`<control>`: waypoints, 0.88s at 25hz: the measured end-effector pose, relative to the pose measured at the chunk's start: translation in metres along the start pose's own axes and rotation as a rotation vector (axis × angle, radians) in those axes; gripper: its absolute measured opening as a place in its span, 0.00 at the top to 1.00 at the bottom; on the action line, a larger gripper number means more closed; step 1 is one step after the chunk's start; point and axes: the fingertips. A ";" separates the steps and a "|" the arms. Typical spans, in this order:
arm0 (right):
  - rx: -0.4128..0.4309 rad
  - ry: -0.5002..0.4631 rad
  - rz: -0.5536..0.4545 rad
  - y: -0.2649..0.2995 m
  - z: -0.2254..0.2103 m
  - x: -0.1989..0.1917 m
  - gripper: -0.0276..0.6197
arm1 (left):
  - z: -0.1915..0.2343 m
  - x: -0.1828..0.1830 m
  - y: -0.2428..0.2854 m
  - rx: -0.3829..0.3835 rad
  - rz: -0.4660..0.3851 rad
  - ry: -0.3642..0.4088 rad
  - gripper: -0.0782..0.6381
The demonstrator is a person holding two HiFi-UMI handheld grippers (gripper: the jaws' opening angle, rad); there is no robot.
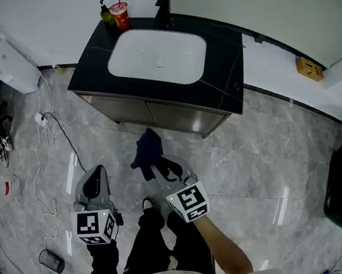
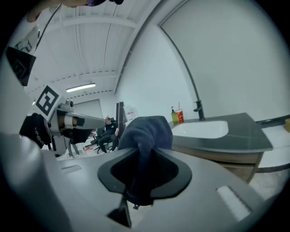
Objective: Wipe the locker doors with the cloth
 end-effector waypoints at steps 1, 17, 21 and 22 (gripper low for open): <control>-0.036 0.026 -0.018 -0.021 0.000 0.019 0.83 | -0.006 0.018 -0.009 -0.010 -0.012 -0.002 0.89; -0.460 0.115 -0.256 -0.206 0.069 0.166 0.83 | -0.051 0.151 -0.147 -0.247 -0.179 0.026 0.89; -0.520 0.159 -0.292 -0.225 0.113 0.169 0.83 | -0.041 0.146 -0.182 -0.306 -0.184 0.036 0.89; -0.526 0.150 -0.298 -0.227 0.123 0.172 0.82 | -0.040 0.144 -0.187 -0.317 -0.184 0.037 0.89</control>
Point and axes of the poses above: the fingertips, and each gripper's own axes: y forward along the fingers, z to its left, x out of its top
